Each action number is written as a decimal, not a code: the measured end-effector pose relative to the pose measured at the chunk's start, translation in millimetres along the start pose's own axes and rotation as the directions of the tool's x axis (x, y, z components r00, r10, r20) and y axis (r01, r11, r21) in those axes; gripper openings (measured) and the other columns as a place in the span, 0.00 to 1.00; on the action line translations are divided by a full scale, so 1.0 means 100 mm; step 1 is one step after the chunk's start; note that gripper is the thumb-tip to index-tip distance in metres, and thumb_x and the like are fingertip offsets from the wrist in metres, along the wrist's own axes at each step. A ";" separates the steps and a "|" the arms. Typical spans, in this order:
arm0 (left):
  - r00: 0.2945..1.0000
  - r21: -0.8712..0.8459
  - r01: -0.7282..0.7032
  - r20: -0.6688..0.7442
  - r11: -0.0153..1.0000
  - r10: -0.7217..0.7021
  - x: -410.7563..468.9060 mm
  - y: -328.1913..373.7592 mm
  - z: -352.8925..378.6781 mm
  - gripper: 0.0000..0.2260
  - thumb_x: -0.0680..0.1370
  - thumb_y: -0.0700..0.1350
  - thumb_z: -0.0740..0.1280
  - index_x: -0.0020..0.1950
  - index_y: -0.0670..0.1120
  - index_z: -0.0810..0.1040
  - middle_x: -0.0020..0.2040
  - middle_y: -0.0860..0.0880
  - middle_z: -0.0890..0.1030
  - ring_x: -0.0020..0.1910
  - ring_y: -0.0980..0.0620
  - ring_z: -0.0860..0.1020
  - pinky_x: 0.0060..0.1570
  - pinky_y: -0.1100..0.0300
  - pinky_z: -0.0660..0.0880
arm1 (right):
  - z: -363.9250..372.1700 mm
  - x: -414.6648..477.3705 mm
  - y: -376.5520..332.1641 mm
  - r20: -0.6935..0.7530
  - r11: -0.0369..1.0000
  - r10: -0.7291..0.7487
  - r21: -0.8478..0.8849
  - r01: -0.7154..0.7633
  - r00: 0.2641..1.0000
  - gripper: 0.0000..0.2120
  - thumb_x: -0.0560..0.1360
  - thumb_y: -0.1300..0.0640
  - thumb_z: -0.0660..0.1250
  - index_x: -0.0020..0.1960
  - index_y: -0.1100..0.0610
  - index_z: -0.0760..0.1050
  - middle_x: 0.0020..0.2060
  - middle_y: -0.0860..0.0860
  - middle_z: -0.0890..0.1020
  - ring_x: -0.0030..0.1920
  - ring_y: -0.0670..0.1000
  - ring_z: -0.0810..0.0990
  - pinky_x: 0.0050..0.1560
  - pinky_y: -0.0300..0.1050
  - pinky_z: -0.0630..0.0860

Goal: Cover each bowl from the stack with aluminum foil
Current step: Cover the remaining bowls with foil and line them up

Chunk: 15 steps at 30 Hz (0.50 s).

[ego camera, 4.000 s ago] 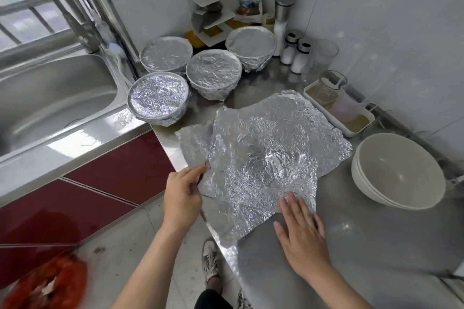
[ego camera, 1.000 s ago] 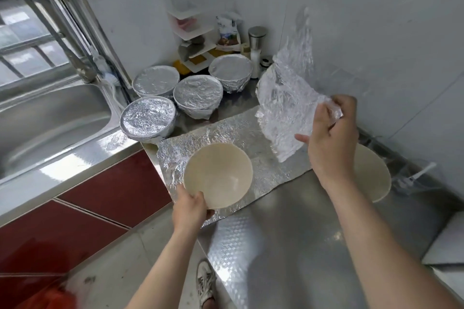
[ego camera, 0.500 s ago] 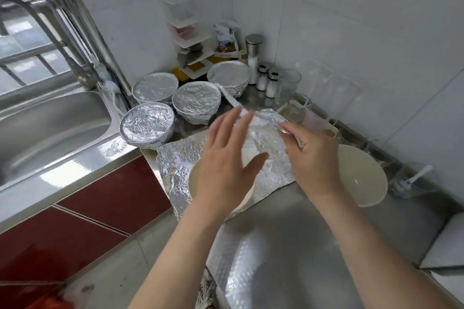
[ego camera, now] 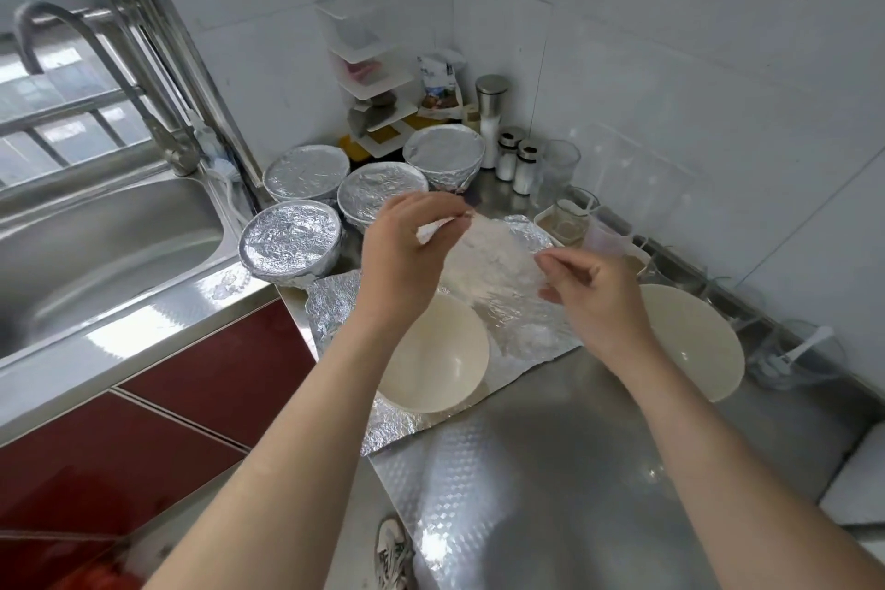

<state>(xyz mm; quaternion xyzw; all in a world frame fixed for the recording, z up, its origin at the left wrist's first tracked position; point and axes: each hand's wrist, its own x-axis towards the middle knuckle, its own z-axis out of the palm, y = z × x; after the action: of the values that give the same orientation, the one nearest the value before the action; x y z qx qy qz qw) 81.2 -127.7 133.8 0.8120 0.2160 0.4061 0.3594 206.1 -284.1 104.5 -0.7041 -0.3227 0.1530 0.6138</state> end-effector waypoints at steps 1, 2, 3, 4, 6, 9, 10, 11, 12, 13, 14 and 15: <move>0.994 -0.063 0.105 -0.018 0.992 -0.106 -0.05 -0.08 -0.04 0.10 0.75 0.43 0.72 0.45 0.60 0.83 0.43 0.67 0.81 0.51 0.52 0.80 0.55 0.49 0.77 | 0.01 0.01 0.01 0.007 1.000 0.015 0.014 -0.015 1.000 0.10 0.78 0.60 0.66 0.45 0.45 0.80 0.41 0.44 0.84 0.45 0.47 0.83 0.42 0.42 0.82; 0.978 -0.139 0.199 -0.034 0.970 -0.206 -0.10 -0.17 -0.07 0.14 0.75 0.43 0.72 0.43 0.64 0.82 0.43 0.65 0.82 0.49 0.51 0.81 0.55 0.45 0.77 | 0.02 0.01 0.03 0.043 0.998 0.044 0.037 -0.046 0.998 0.06 0.78 0.56 0.66 0.48 0.48 0.80 0.45 0.47 0.84 0.48 0.48 0.83 0.40 0.44 0.82; 0.960 -0.192 0.262 -0.054 0.946 -0.276 -0.14 -0.23 -0.10 0.15 0.75 0.43 0.72 0.41 0.66 0.82 0.42 0.61 0.83 0.48 0.50 0.81 0.55 0.43 0.77 | 0.05 0.01 0.05 0.110 0.994 0.089 0.056 -0.096 0.990 0.06 0.77 0.52 0.66 0.52 0.49 0.80 0.49 0.48 0.83 0.51 0.48 0.82 0.40 0.48 0.83; 0.949 -0.221 0.289 -0.064 0.931 -0.310 -0.18 -0.26 -0.11 0.15 0.75 0.43 0.73 0.41 0.66 0.82 0.42 0.59 0.84 0.48 0.50 0.82 0.55 0.42 0.77 | 0.08 0.01 0.07 0.187 0.987 0.137 0.055 -0.149 0.973 0.13 0.74 0.47 0.67 0.57 0.49 0.78 0.53 0.45 0.81 0.54 0.47 0.81 0.41 0.50 0.83; 0.943 -0.231 0.301 -0.075 0.925 -0.325 -0.21 -0.28 -0.14 0.13 0.75 0.43 0.73 0.42 0.63 0.82 0.43 0.56 0.84 0.48 0.50 0.82 0.56 0.43 0.77 | 0.20 -0.01 0.12 0.262 0.985 0.169 -0.021 -0.170 0.950 0.23 0.70 0.43 0.69 0.63 0.46 0.75 0.56 0.37 0.78 0.58 0.42 0.78 0.47 0.52 0.82; 0.958 -0.198 0.255 -0.077 0.946 -0.275 -0.21 -0.27 -0.20 0.09 0.76 0.42 0.73 0.49 0.57 0.82 0.47 0.55 0.82 0.50 0.53 0.80 0.56 0.49 0.77 | 0.33 0.03 0.21 0.140 0.981 0.074 -0.188 -0.047 0.987 0.10 0.77 0.52 0.68 0.57 0.51 0.81 0.43 0.35 0.81 0.49 0.43 0.81 0.54 0.55 0.79; 0.962 -0.128 0.246 -0.092 0.961 -0.258 -0.25 -0.31 -0.24 0.10 0.76 0.43 0.73 0.54 0.56 0.80 0.50 0.57 0.80 0.52 0.55 0.78 0.57 0.54 0.76 | 0.34 0.06 0.24 0.082 0.971 0.051 -0.236 -0.030 0.995 0.07 0.78 0.53 0.66 0.49 0.50 0.83 0.36 0.39 0.80 0.41 0.47 0.81 0.51 0.58 0.79; 0.955 -0.028 0.272 -0.117 0.962 -0.273 -0.30 -0.39 -0.27 0.14 0.75 0.44 0.73 0.59 0.56 0.78 0.53 0.59 0.78 0.55 0.55 0.76 0.58 0.57 0.74 | 0.33 0.08 0.26 0.021 0.966 0.029 -0.258 -0.022 0.999 0.11 0.79 0.51 0.64 0.40 0.51 0.80 0.29 0.42 0.76 0.35 0.53 0.79 0.47 0.61 0.79; 0.937 0.093 0.331 -0.147 0.939 -0.316 -0.39 -0.54 -0.31 0.20 0.75 0.45 0.74 0.64 0.55 0.75 0.57 0.59 0.76 0.59 0.53 0.74 0.60 0.57 0.71 | 0.33 0.12 0.28 -0.031 0.965 0.037 -0.257 -0.044 0.999 0.15 0.79 0.50 0.62 0.35 0.54 0.75 0.25 0.44 0.72 0.32 0.59 0.76 0.44 0.64 0.79; 0.902 0.225 0.429 -0.161 0.875 -0.401 -0.50 -0.67 -0.33 0.24 0.74 0.45 0.74 0.69 0.52 0.72 0.61 0.55 0.76 0.62 0.49 0.72 0.62 0.54 0.68 | 0.31 0.15 0.27 -0.074 0.973 0.060 -0.216 -0.074 0.995 0.17 0.79 0.49 0.61 0.34 0.56 0.71 0.24 0.45 0.70 0.32 0.62 0.76 0.44 0.65 0.79; 0.839 0.329 0.541 -0.140 0.774 -0.527 -0.64 -0.81 -0.33 0.28 0.75 0.46 0.72 0.72 0.49 0.67 0.65 0.49 0.75 0.65 0.45 0.71 0.64 0.50 0.67 | 0.29 0.17 0.27 -0.117 0.979 0.090 -0.170 -0.109 0.989 0.18 0.80 0.51 0.61 0.34 0.58 0.70 0.24 0.44 0.70 0.33 0.62 0.78 0.45 0.63 0.79; 0.742 0.406 0.635 -0.083 0.657 -0.665 -0.76 -0.93 -0.30 0.31 0.76 0.47 0.70 0.76 0.47 0.62 0.68 0.44 0.73 0.66 0.41 0.71 0.65 0.48 0.68 | 0.26 0.20 0.27 -0.154 0.983 0.121 -0.119 -0.140 0.981 0.19 0.81 0.53 0.61 0.35 0.62 0.70 0.26 0.44 0.70 0.34 0.60 0.79 0.47 0.59 0.80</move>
<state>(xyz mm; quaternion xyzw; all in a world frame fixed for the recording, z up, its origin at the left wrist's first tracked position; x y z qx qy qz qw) 7.0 -104.2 37.5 0.7513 0.5583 0.1661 0.3104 211.7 -252.3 76.8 -0.7713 -0.2391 0.1197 0.5776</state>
